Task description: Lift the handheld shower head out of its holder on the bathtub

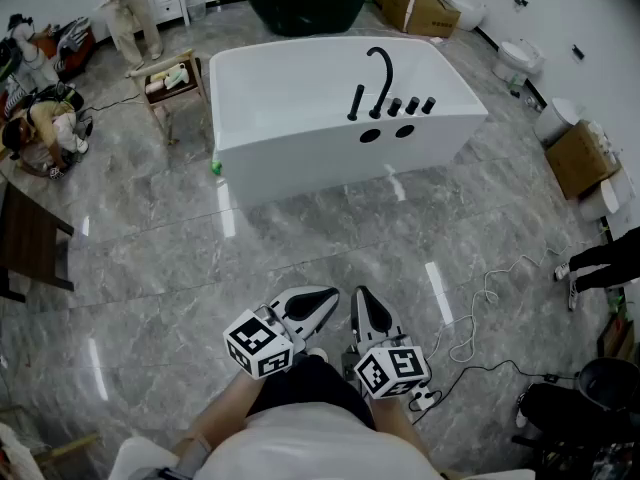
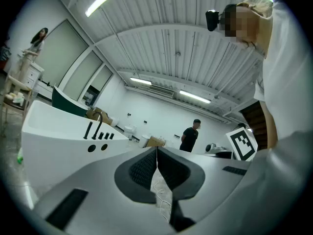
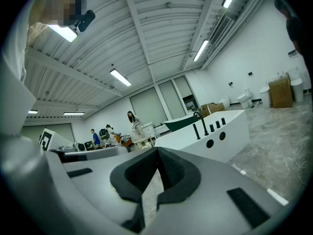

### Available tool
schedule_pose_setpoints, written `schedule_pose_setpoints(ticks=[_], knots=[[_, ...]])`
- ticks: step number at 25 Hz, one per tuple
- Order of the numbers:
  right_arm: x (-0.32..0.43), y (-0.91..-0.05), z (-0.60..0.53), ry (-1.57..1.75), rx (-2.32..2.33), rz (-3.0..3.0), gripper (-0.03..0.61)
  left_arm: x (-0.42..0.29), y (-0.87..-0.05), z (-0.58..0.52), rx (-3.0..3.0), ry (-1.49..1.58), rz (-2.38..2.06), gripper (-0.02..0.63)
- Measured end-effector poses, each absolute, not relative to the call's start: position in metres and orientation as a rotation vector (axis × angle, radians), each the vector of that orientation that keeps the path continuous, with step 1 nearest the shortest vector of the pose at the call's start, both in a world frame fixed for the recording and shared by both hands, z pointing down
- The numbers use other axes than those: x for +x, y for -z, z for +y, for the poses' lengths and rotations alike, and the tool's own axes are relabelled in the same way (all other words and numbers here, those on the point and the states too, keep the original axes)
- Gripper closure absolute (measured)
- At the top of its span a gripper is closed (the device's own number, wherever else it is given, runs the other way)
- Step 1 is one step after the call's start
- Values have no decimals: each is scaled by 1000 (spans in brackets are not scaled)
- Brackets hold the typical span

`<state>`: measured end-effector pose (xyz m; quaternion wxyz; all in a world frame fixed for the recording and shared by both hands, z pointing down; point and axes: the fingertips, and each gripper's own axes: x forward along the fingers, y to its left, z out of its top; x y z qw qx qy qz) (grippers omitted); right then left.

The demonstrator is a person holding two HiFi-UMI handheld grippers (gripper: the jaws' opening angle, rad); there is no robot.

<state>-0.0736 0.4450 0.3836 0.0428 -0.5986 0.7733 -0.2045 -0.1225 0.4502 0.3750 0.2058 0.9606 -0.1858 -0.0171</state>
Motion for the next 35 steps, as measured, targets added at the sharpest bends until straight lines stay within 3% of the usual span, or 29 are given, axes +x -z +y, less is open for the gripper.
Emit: schedule_pose_setpoints(ticks=[35], knots=[[1,-366,443,474,-1760,2323,561,-58,-383,440,2659,92,-619,601]])
